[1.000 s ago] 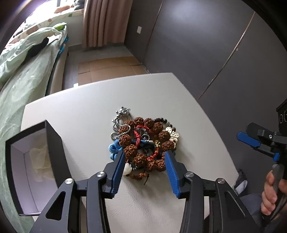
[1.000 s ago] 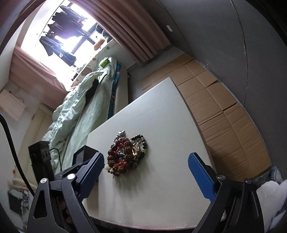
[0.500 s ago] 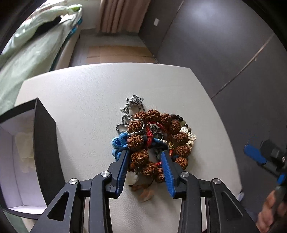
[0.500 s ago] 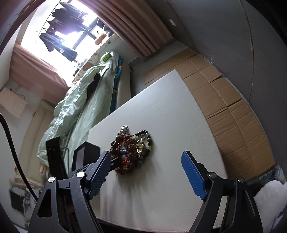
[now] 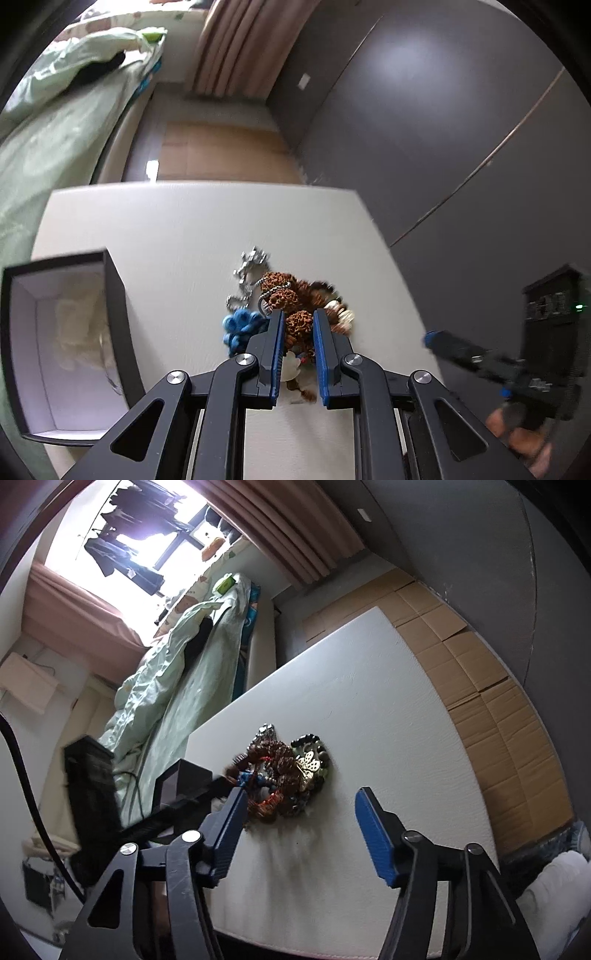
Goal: Organize jewelry
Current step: 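Close the left tool on the brown rudraksha bead bracelet, then lift the brown bead bracelet out of the heap with the left tool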
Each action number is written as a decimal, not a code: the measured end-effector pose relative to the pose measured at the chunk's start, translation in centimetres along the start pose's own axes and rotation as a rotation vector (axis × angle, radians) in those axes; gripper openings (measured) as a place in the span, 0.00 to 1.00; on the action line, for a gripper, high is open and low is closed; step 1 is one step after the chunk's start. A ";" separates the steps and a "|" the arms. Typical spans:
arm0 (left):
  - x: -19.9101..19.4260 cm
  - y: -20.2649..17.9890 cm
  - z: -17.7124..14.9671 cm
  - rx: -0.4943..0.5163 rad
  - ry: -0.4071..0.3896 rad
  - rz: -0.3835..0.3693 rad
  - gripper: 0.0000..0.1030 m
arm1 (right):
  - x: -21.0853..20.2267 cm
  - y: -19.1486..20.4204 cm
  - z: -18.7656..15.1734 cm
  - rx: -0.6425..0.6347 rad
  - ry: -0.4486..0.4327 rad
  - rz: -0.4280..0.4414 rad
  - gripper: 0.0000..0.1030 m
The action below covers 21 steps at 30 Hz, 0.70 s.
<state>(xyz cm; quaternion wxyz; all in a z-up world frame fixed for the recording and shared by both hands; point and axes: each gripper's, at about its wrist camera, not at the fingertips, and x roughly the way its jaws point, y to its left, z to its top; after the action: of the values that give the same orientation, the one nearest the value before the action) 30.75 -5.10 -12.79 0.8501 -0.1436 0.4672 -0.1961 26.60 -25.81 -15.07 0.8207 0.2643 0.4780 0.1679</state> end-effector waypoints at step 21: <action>-7.1 1.9 2.1 -0.041 -0.158 -0.156 0.15 | 4.2 2.1 -0.1 -0.004 0.079 0.033 0.55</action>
<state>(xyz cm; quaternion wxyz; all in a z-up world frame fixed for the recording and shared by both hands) 29.44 0.05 -7.32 0.8632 -0.2120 0.3901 -0.2402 28.50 -21.83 -16.81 0.7989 0.2636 0.5051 0.1926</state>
